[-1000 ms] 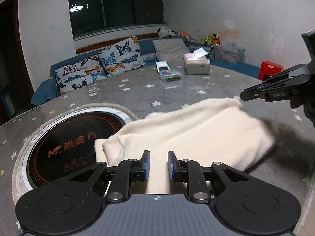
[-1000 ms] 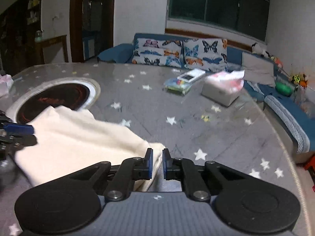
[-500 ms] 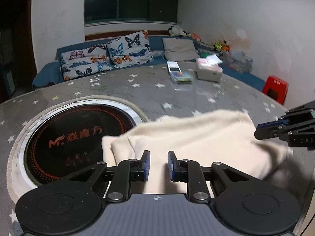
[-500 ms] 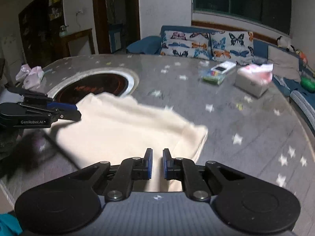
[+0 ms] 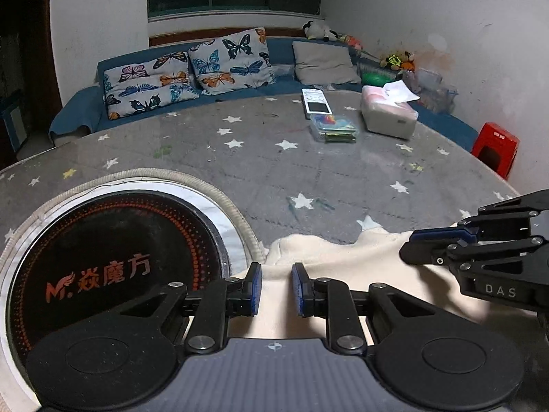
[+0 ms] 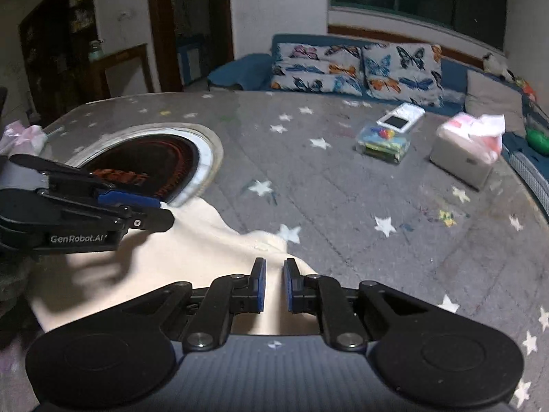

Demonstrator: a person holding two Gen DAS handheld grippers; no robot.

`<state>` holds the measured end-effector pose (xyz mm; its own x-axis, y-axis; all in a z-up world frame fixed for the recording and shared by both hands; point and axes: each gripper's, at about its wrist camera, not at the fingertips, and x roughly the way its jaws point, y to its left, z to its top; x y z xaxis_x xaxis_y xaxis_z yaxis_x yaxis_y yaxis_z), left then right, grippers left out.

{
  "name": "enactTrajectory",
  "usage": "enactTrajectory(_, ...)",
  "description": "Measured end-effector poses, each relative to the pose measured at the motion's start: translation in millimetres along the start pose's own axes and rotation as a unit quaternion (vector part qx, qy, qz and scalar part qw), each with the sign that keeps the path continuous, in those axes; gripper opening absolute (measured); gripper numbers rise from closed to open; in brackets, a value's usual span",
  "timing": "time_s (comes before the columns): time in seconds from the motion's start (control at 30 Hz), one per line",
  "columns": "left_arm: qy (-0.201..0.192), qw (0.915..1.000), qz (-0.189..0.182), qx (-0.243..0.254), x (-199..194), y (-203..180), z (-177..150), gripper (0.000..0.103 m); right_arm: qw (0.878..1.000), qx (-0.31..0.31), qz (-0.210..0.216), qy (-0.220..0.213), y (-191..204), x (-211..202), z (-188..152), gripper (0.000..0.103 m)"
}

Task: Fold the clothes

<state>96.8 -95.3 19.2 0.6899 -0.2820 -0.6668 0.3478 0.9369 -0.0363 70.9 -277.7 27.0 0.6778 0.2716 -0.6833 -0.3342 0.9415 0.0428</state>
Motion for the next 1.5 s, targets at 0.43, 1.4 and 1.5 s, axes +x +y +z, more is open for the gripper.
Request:
enactTrajectory(0.43,-0.007,0.9996,0.019,-0.020,-26,-3,-11,0.058,1.000,-0.012,0.006,-0.025,24,-38,-16,0.055)
enactTrajectory(1.4,-0.047,0.9950,0.085,-0.025,-101,-3,-85,0.067,0.996,-0.075,0.000,-0.042,72,-86,-82,0.074)
enactTrajectory(1.5,-0.060,0.9941,0.087,-0.024,-110,-3,-82,0.067,0.995,-0.081,0.007,-0.061,75,-93,-72,0.076)
